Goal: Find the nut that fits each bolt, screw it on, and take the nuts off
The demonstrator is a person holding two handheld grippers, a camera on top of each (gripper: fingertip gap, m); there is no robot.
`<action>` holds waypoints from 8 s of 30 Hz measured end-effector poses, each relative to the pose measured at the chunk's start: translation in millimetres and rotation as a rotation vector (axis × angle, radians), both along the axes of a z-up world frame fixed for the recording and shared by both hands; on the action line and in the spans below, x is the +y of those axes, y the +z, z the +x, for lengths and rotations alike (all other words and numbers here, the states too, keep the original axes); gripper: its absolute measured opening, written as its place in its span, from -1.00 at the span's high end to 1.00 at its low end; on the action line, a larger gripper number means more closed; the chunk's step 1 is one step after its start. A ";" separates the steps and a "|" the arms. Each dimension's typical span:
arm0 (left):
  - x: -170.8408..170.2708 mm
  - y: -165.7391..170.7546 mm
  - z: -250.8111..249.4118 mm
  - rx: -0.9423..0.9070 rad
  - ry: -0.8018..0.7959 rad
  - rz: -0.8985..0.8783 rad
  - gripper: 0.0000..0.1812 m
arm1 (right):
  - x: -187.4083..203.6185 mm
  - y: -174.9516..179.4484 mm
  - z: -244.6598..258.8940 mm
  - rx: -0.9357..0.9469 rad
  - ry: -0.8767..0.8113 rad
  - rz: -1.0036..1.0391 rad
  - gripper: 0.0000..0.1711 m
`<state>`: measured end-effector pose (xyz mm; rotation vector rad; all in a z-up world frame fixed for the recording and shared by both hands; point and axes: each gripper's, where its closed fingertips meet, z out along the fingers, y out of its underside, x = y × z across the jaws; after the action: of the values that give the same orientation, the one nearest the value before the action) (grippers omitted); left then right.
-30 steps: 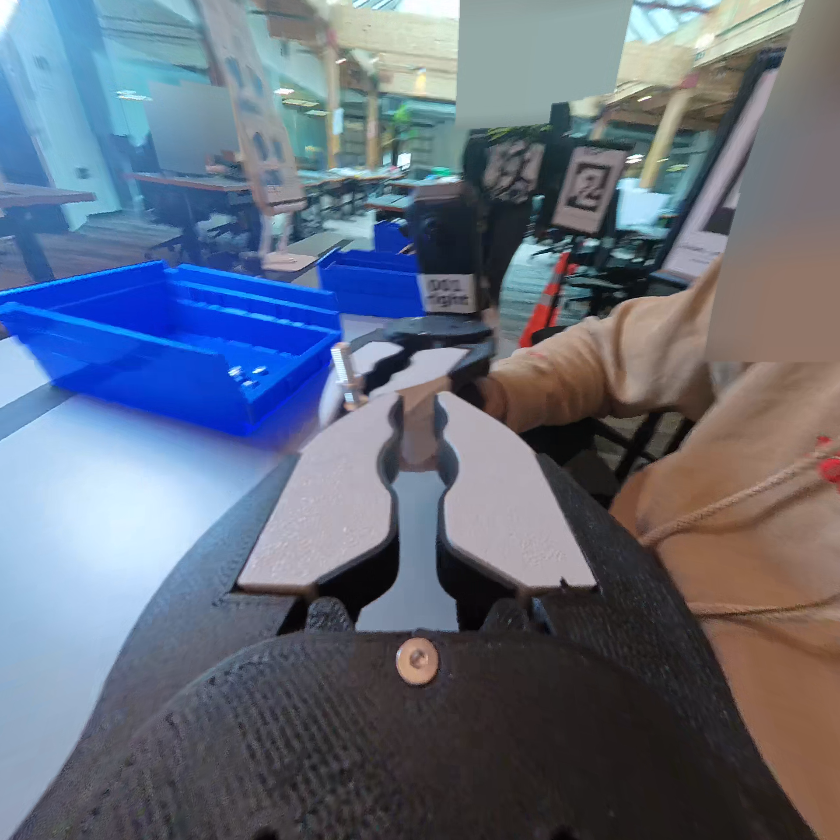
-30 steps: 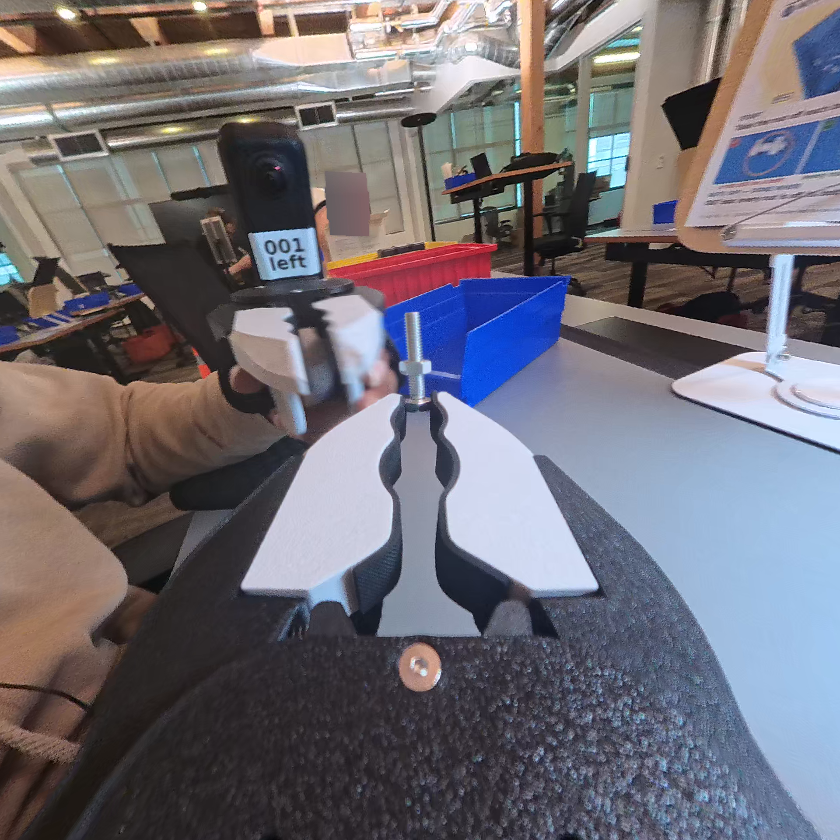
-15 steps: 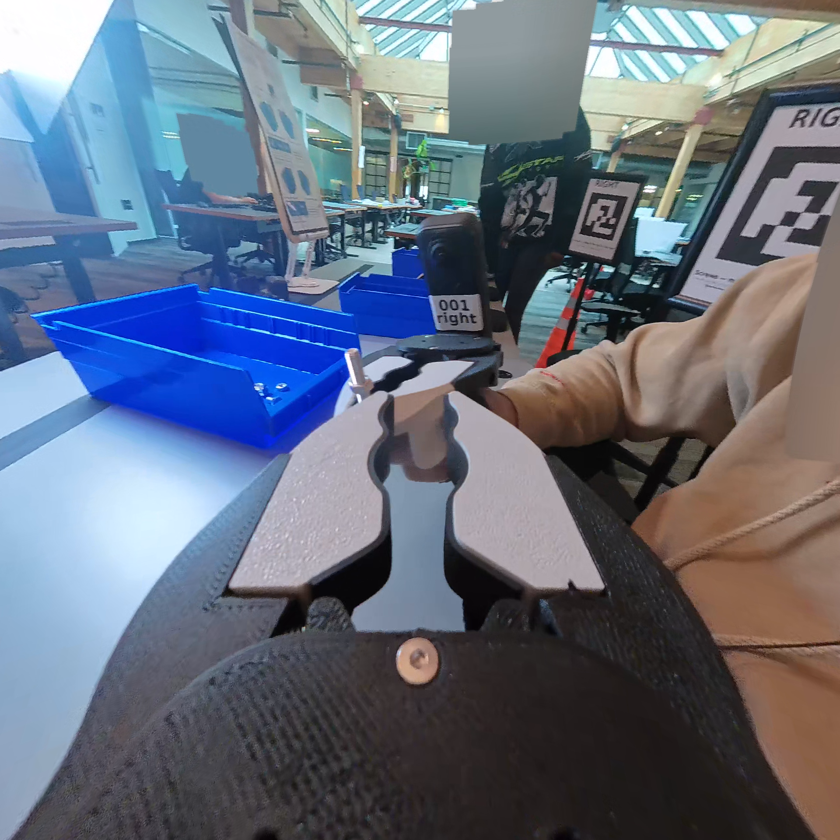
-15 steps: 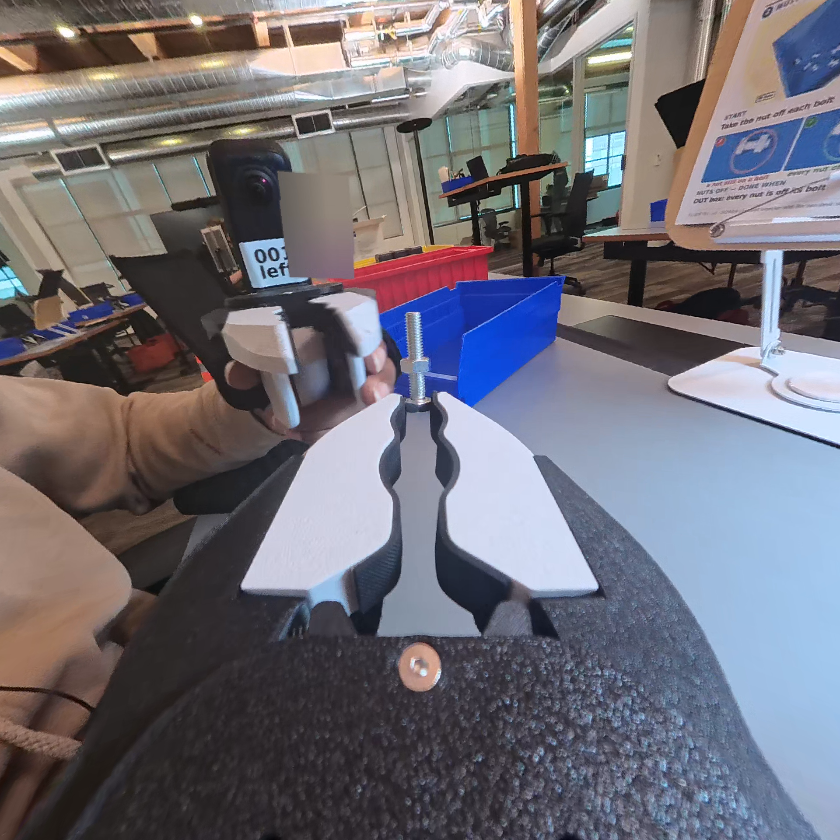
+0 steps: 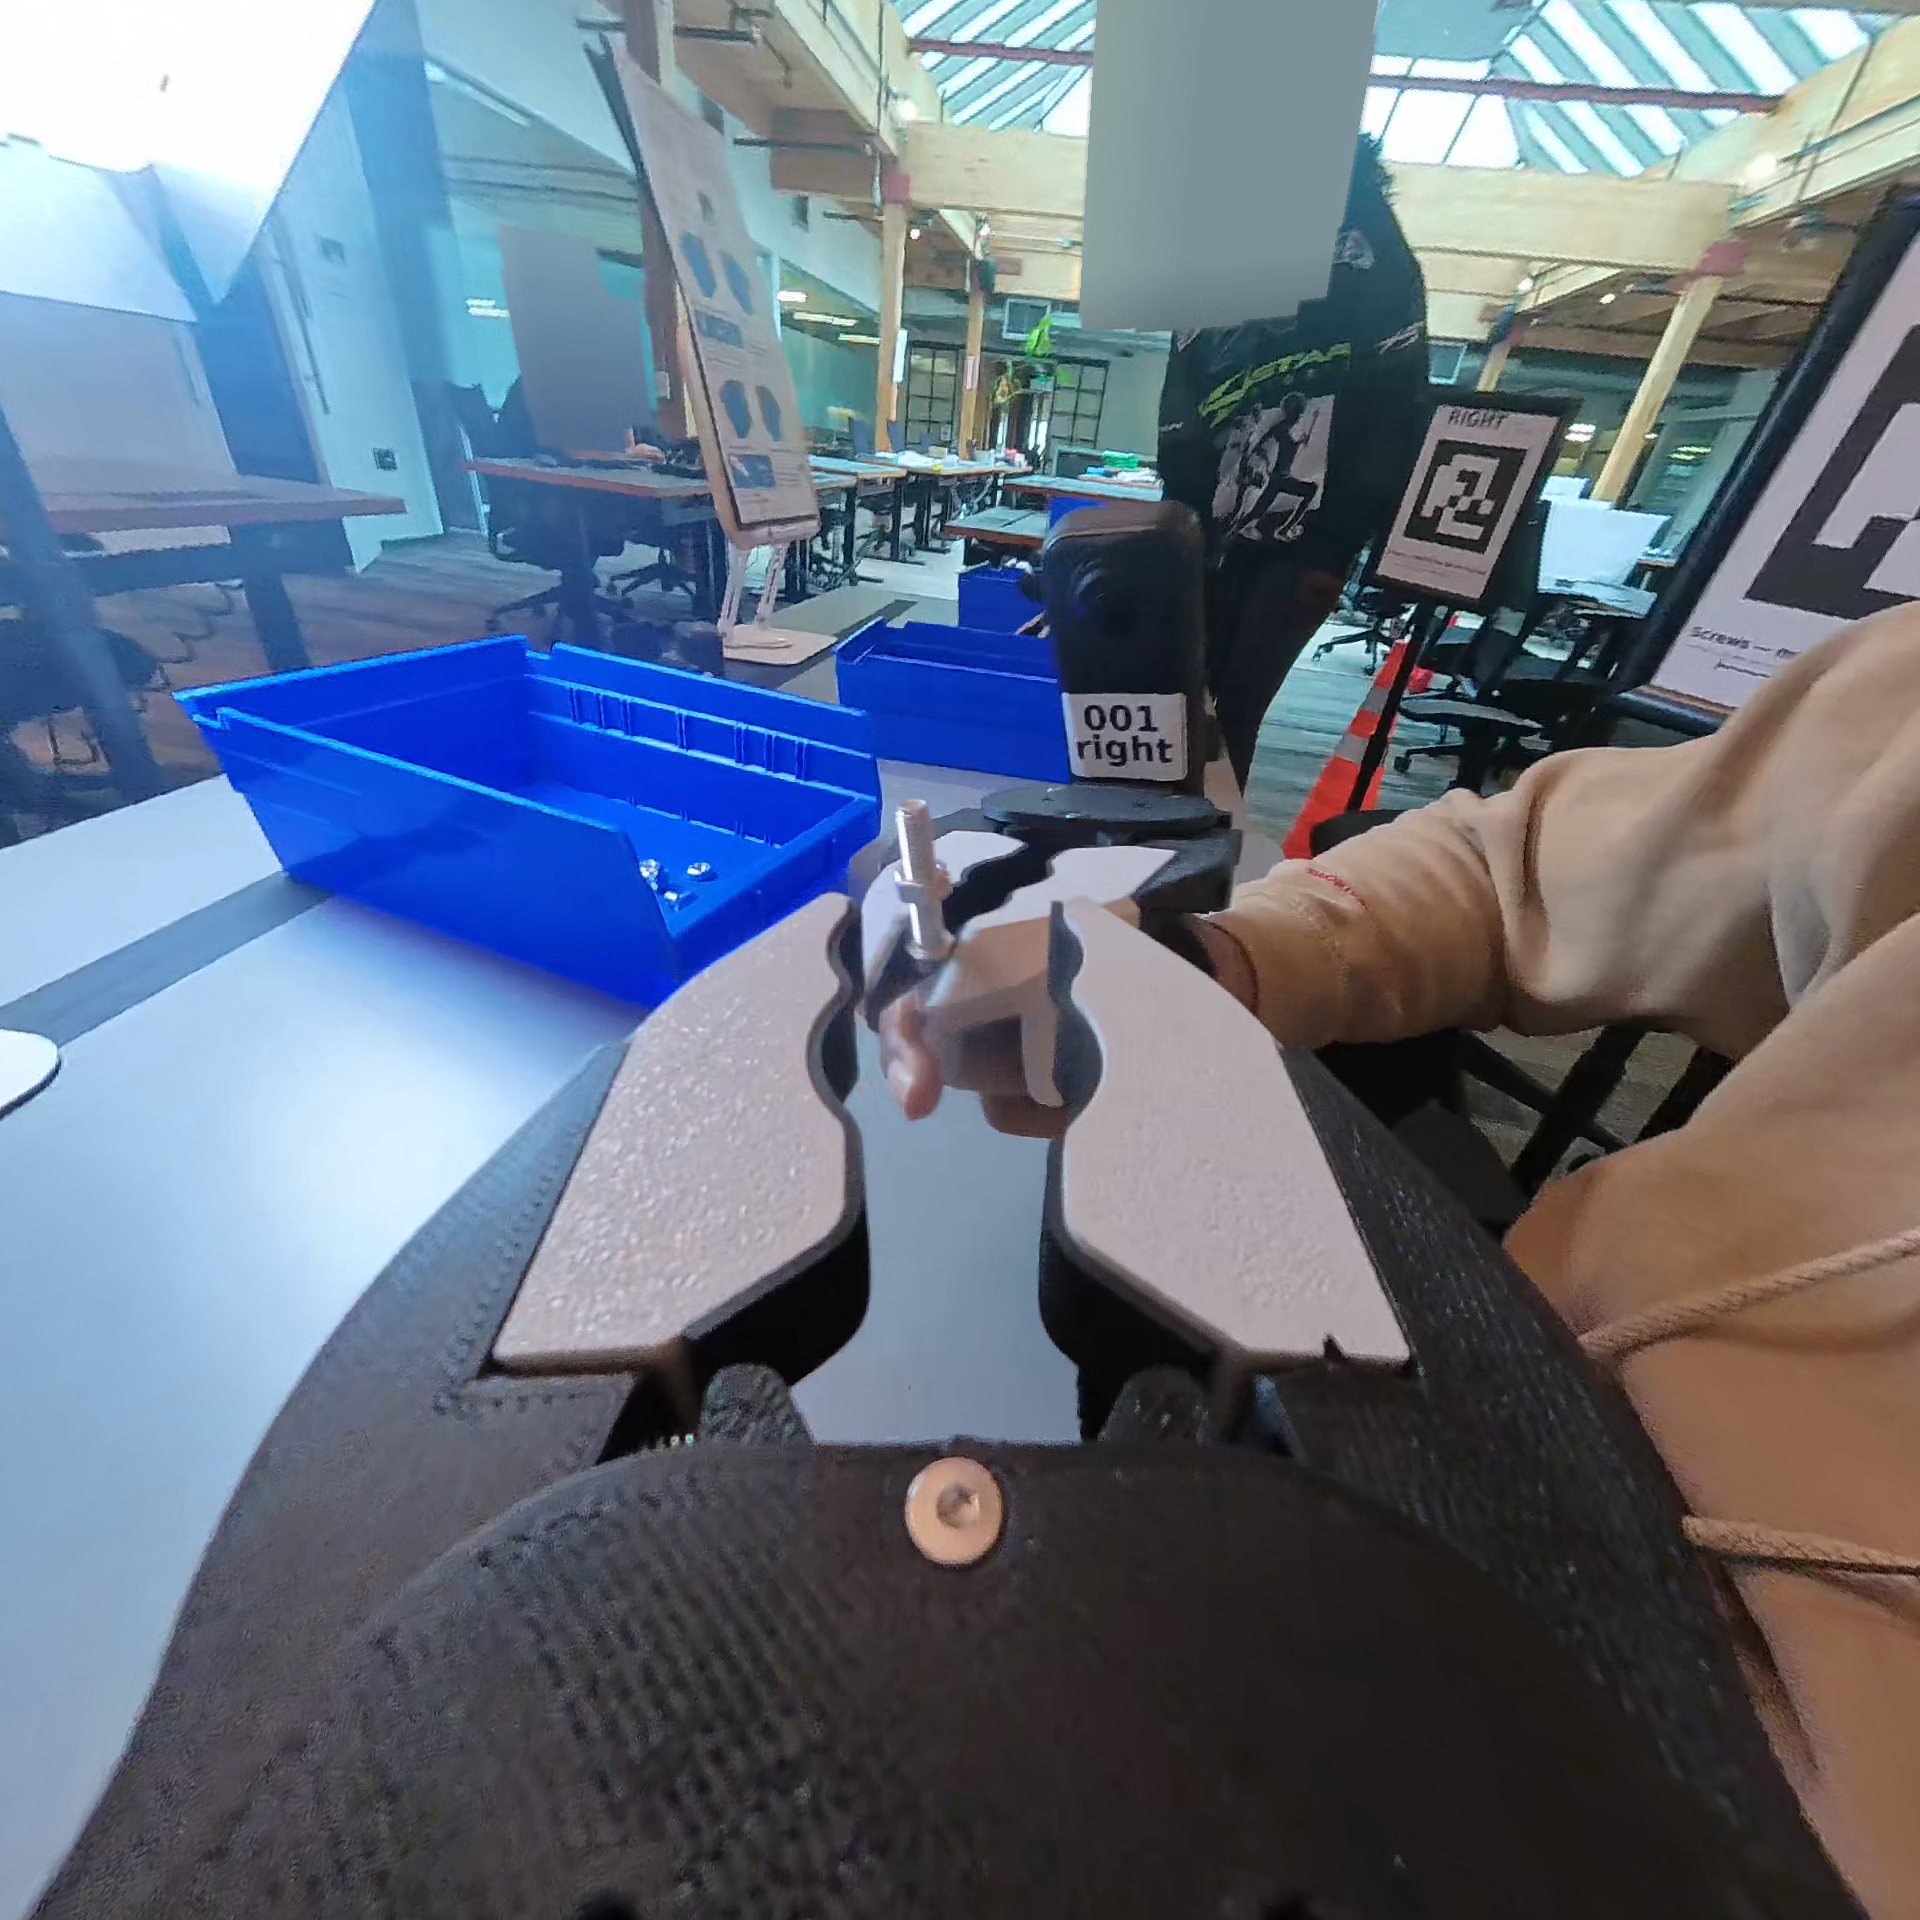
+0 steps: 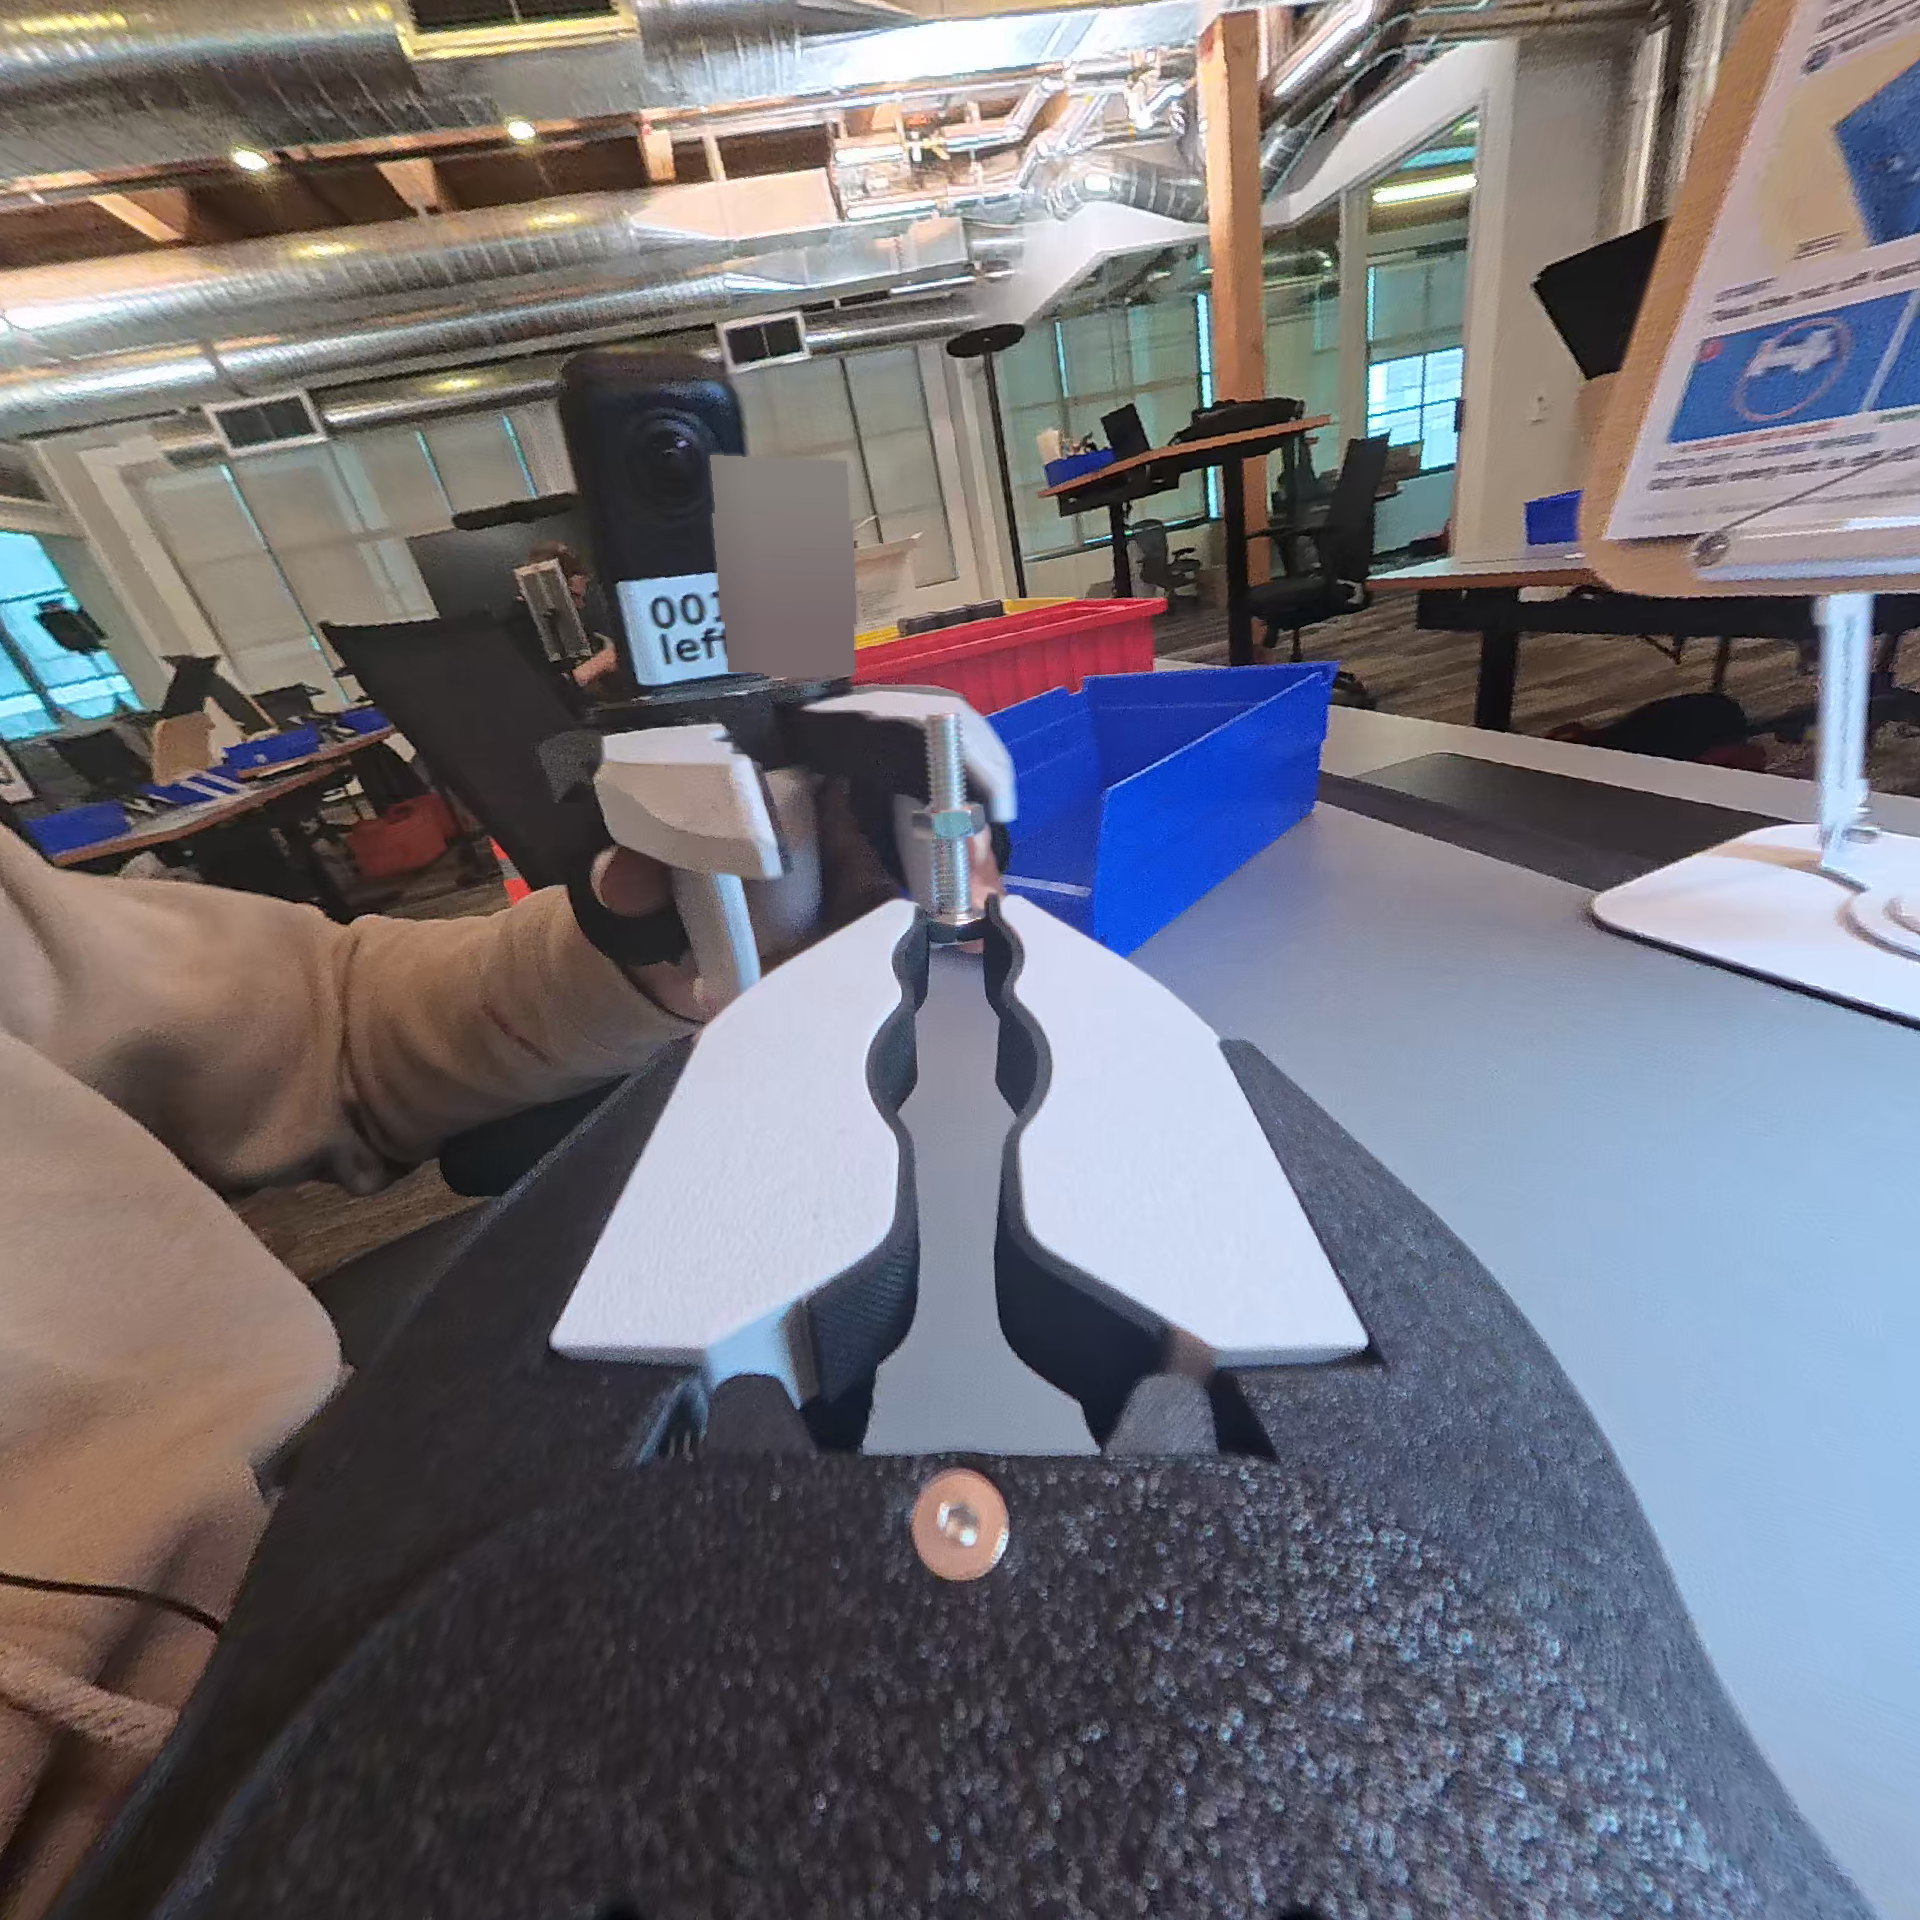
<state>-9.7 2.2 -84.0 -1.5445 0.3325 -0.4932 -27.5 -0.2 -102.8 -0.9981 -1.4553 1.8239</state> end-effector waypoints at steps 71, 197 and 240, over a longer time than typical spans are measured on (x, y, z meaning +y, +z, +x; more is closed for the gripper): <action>16.5 -36.5 -12.0 -0.023 0.035 -0.103 0.54 | 8.4 -51.8 -16.8 -0.290 -0.019 0.142 0.89; 8.9 -39.6 0.4 0.028 -0.032 -0.085 0.97 | 18.2 -69.2 -12.2 -0.419 -0.041 0.213 0.89; 13.9 -42.1 -58.8 0.208 0.288 -0.053 0.88 | 358.0 -99.7 29.1 -1.278 -0.609 0.601 0.88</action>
<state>-68.5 16.1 -126.1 -1.6669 0.2512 -0.1168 1.6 357.9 -202.6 -2.0710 -1.8239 0.1281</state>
